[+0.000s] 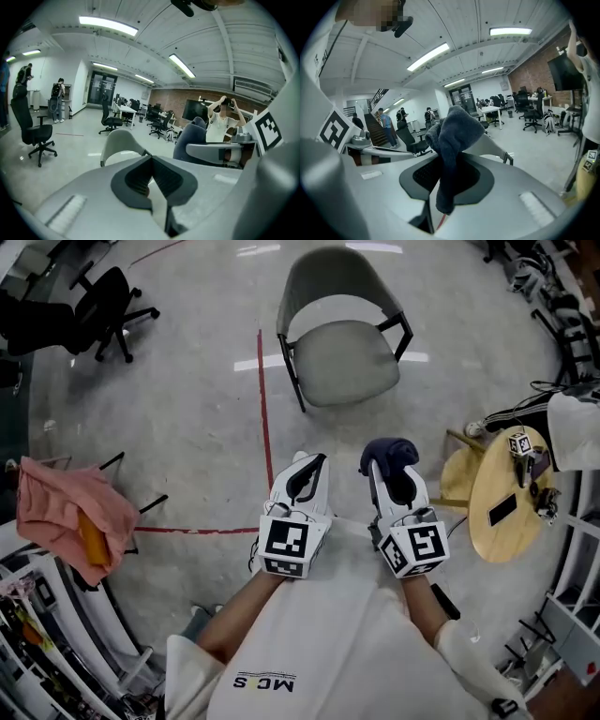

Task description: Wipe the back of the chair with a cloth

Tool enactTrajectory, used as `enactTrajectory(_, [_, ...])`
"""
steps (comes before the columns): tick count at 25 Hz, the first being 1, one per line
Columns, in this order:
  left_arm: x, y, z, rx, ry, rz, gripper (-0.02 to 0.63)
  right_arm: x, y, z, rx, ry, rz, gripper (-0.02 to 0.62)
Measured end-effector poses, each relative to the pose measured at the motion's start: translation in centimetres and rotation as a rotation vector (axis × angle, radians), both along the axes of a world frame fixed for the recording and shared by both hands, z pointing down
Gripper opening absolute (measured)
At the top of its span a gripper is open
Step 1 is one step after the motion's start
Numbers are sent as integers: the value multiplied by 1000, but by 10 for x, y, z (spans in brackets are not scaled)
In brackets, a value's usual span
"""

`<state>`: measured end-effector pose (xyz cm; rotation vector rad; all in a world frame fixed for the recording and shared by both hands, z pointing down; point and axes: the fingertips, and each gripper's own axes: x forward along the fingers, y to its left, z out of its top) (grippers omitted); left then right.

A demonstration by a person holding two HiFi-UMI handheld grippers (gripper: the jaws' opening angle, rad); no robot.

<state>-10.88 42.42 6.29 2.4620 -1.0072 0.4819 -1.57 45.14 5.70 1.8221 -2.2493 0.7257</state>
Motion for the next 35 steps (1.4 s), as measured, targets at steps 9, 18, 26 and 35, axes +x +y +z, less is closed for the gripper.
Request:
enactTrajectory(9, [1,-83,17,-38,-2,15,0,16,-73,10,-21,8,36,83])
enactTrajectory(18, [58,-153,34,-62,-23,-56,2,74,-156,36,-50,-30,-50,83])
enactTrajectory(26, [114,-228,46,-75,-90,-160,2,157,-228,65,-91,-37,-94,83])
enactTrajectory(35, [156,-270,70,-99,-132,-200,2,183,-280,89,-102,-53,-228,83])
